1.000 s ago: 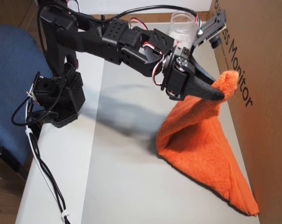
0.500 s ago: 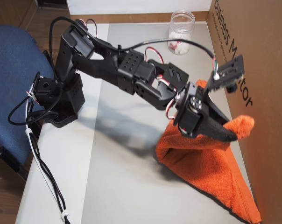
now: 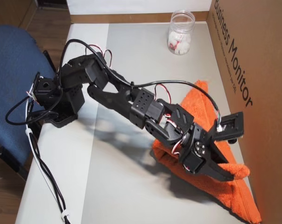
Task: Fold the blanket.
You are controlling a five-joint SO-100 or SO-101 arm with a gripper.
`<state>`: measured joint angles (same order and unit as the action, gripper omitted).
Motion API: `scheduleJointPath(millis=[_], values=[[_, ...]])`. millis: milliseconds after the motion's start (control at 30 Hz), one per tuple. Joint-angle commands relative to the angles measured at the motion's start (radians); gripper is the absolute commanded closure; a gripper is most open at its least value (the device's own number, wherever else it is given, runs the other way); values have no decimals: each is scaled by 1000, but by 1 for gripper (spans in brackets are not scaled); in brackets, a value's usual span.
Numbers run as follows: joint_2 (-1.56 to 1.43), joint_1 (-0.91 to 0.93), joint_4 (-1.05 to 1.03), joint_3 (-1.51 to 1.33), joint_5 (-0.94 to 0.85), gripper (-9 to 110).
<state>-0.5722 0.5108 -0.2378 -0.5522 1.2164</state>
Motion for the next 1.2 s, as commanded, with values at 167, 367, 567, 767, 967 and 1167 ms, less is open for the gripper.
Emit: scheduleJointPath(millis=[167,367,567,767,967,1167], values=[[67,8,23,118,5,102],[121,8,23,163,6,101],[155,8,25,195,8,99],[152,8,25,195,8,90],[127,11,18,193,8,90],[-14,31,-54,103,9,90]])
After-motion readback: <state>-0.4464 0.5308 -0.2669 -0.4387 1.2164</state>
